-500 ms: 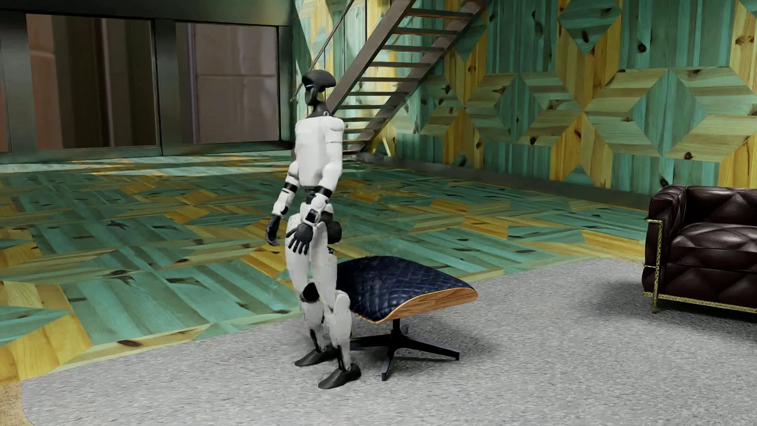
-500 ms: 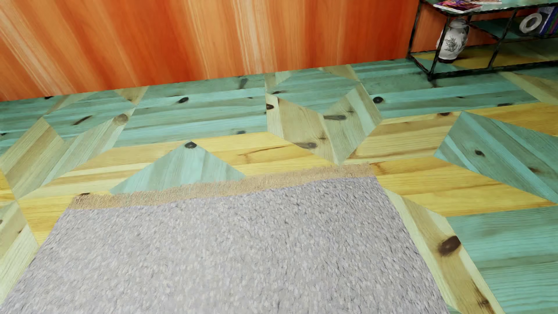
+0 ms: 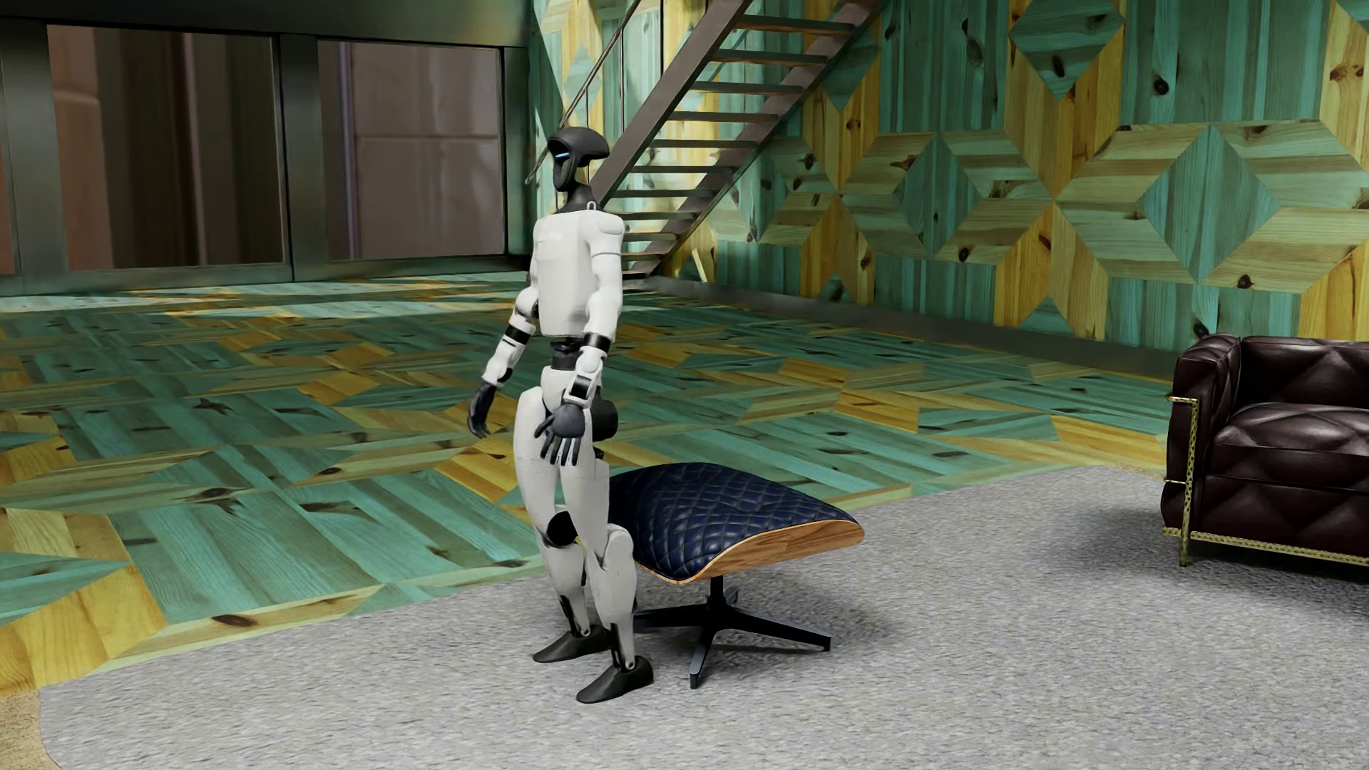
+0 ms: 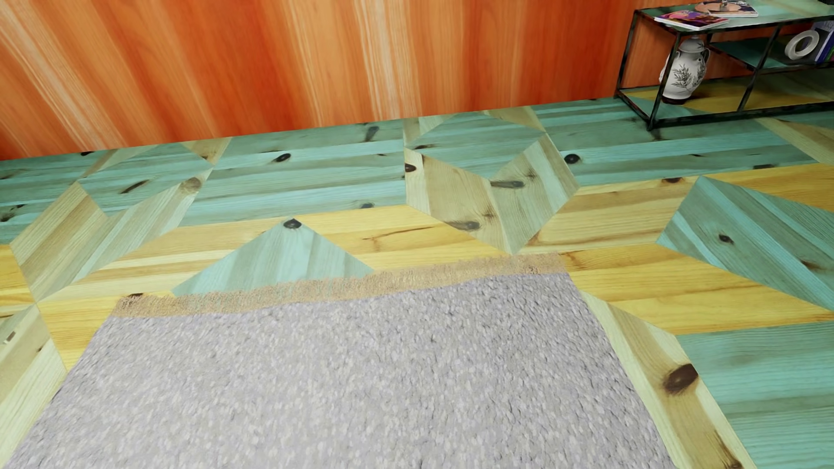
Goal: Sit down on the chair
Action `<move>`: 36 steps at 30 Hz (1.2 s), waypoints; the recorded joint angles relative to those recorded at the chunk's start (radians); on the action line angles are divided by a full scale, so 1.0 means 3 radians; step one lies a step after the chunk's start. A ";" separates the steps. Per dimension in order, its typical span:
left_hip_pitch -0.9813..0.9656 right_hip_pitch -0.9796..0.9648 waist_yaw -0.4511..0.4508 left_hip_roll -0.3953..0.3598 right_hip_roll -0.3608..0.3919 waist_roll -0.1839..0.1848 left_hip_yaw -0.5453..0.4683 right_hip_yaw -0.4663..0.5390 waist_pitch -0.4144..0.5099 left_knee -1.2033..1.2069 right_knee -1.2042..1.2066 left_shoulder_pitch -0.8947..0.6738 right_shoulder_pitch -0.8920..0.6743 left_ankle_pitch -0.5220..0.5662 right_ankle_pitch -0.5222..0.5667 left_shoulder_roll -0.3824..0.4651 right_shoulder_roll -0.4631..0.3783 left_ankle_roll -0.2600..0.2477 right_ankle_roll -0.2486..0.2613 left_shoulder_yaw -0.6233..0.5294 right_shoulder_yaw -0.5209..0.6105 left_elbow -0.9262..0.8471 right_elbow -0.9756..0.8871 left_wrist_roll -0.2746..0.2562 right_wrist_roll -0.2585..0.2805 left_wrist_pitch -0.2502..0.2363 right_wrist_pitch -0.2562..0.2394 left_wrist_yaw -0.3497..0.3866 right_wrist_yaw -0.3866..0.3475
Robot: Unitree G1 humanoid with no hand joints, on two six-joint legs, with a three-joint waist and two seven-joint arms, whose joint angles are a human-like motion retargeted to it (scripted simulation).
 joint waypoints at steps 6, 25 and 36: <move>-0.0047 -0.0019 0.0007 0.0013 0.0014 0.0005 -0.0009 0.0019 0.0079 0.0046 0.0000 0.0046 -0.0038 0.0018 0.0028 -0.0227 0.0328 0.0000 -0.0015 -0.0076 0.0173 -0.0214 -0.0146 0.0001 -0.0020 0.0030 0.0012 -0.0158 0.0110; -0.2374 -0.2038 0.0057 0.0307 -0.0258 -0.0092 -0.0209 0.0320 0.1961 0.2414 0.2056 -0.1710 -0.2069 -0.0300 -0.0431 0.0290 -0.0068 -0.0300 0.0219 -0.1472 0.1883 -0.1491 -0.1167 0.0185 -0.0498 -0.0309 -0.0516 -0.0228 0.0575; -0.4639 -0.4206 0.0104 0.0582 -0.0557 -0.0147 -0.0571 0.0814 0.2955 0.4865 0.4528 -0.2821 -0.3793 -0.0879 -0.0997 0.1841 -0.1367 -0.0791 0.0606 -0.2027 0.3211 -0.3885 -0.3104 -0.0346 -0.0175 -0.0936 -0.0816 0.0948 -0.1187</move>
